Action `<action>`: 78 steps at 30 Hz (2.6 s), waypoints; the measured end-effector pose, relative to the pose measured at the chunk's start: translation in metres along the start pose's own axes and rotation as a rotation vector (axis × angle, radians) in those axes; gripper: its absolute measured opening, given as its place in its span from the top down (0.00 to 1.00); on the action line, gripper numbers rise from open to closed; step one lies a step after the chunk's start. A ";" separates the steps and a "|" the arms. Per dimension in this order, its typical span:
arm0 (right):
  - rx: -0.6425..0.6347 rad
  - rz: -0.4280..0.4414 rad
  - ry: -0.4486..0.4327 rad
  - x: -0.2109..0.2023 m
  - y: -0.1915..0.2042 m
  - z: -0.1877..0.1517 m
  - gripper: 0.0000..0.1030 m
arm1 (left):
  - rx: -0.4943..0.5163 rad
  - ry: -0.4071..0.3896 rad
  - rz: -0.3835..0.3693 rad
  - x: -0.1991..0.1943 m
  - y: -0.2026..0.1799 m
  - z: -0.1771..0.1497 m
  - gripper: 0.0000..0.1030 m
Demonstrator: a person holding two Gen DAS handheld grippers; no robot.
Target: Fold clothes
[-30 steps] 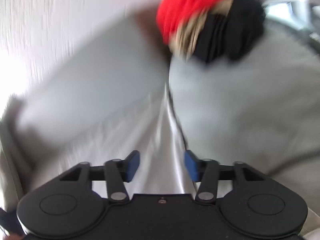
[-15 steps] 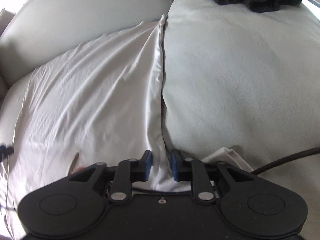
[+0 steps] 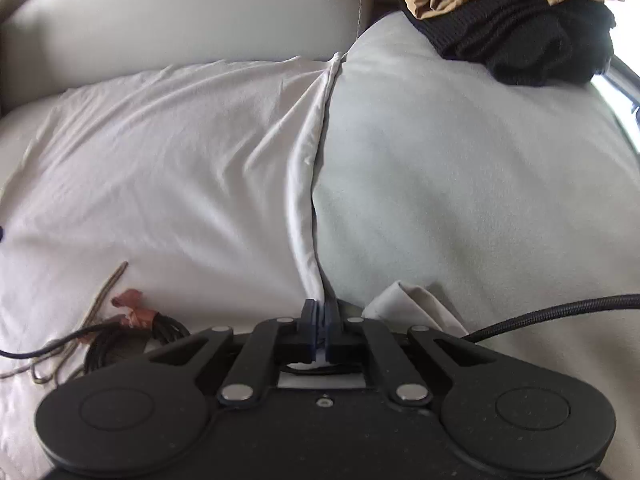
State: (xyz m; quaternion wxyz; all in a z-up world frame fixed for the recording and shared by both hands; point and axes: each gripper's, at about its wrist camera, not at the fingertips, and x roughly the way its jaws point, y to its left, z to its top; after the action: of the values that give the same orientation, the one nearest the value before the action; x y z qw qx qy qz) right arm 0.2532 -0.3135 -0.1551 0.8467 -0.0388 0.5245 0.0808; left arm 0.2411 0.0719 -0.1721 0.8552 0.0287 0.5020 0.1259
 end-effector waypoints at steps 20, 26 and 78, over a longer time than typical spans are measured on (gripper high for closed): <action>0.292 0.086 -0.037 0.037 -0.008 0.013 1.00 | -0.054 -0.036 0.188 0.039 0.029 0.001 0.75; 0.232 0.026 -0.143 0.012 0.001 0.014 0.91 | -0.149 -0.065 0.303 0.036 0.075 -0.001 0.84; 0.380 0.479 -0.402 0.146 0.025 0.132 1.00 | -0.230 -0.347 -0.430 0.093 0.014 0.086 0.88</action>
State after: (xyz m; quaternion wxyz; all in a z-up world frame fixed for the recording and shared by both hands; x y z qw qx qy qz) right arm 0.4289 -0.2555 -0.2258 0.8821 0.2596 0.3473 0.1841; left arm 0.3562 0.1147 -0.2064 0.9329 -0.1544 0.3253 -0.0089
